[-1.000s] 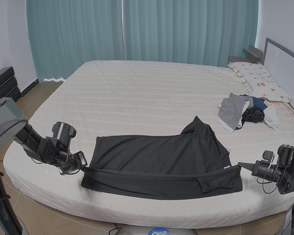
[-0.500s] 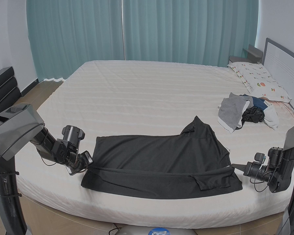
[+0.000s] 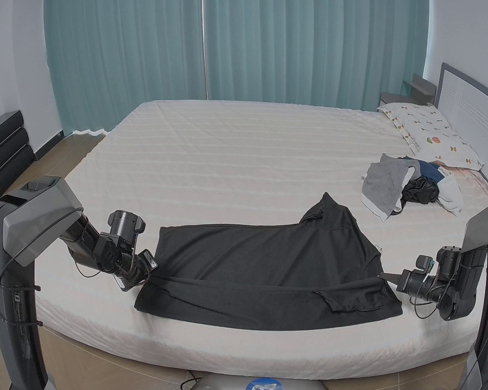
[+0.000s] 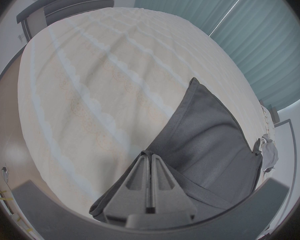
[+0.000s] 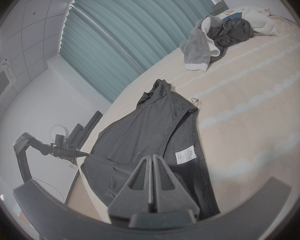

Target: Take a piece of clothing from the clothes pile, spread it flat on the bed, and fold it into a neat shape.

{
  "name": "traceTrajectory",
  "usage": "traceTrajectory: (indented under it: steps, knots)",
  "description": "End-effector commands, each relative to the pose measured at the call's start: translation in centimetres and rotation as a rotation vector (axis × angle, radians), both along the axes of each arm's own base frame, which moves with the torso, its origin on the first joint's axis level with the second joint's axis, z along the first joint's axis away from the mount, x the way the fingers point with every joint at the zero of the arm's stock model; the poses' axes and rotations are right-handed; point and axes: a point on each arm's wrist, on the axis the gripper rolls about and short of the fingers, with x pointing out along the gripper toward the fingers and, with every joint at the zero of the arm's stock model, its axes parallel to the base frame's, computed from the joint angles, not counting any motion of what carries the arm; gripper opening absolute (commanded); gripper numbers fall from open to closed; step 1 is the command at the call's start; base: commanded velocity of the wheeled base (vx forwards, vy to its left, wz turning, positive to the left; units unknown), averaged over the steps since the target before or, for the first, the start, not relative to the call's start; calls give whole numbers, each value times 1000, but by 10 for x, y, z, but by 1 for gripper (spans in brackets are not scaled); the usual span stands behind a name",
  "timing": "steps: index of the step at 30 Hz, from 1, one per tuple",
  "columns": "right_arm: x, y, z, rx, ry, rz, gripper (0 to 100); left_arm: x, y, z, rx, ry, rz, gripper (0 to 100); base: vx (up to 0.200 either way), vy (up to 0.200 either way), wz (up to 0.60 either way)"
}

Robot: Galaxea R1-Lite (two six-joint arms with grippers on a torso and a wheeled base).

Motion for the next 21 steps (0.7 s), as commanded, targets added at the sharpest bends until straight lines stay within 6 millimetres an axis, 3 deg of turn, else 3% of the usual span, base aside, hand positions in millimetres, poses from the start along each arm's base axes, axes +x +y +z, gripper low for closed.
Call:
traceTrajectory:
  steps: [1,11,21]
  knots:
    - [1,0,0,-1,-8,-1,0,1,0,6,-5,-18,4,0,0,0,0]
    - [2,0,4,-5,-19,0,0,-8,5,45,-13,-83,12,0,0,0,0]
    - [2,0,4,-6,-25,0,0,-11,6,52,-8,-60,7,0,0,0,0]
